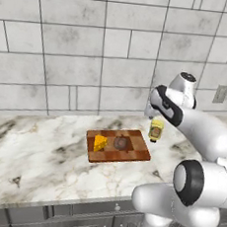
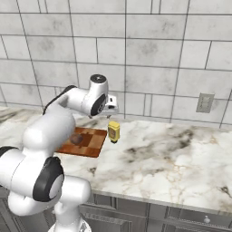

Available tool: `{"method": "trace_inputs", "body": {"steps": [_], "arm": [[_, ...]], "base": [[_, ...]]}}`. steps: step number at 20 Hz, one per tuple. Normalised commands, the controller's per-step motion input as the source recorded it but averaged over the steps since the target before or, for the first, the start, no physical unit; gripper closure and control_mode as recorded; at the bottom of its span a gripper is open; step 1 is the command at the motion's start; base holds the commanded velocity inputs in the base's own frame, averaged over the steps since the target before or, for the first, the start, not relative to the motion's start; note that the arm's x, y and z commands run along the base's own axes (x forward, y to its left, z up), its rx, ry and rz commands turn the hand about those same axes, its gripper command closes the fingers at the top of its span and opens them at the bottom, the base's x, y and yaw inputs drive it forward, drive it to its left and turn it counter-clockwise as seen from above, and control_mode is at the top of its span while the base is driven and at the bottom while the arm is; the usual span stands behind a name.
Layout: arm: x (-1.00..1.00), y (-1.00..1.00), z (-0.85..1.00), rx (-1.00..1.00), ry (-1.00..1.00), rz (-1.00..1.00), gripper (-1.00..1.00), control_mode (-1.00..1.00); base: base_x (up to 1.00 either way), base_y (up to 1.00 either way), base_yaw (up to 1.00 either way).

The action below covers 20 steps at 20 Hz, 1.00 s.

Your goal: Retrieve the reheated potato from the microwave, then place the potato, cheese, and condiment on the cutting board.

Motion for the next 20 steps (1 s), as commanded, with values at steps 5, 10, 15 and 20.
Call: {"method": "trace_inputs", "body": {"steps": [5, 10, 15, 20], "arm": [[0.56, -0.14, 0.0, -0.08, 0.06, 0.15, -1.0, -1.0], [0.29, -0.25, -0.16, -0.06, 0.13, 0.14, -1.0, -1.0], [0.16, -0.21, -0.43, 0.0, 0.15, 0.17, -1.0, -1.0], [0.19, -0.15, -0.34, -0.03, 0.04, 0.17, -1.0, -1.0]], "base": [[0.0, 0.0, 0.0], [0.0, 0.0, 0.0], [0.0, 0.0, 0.0], [0.0, 0.0, 0.0]]}}
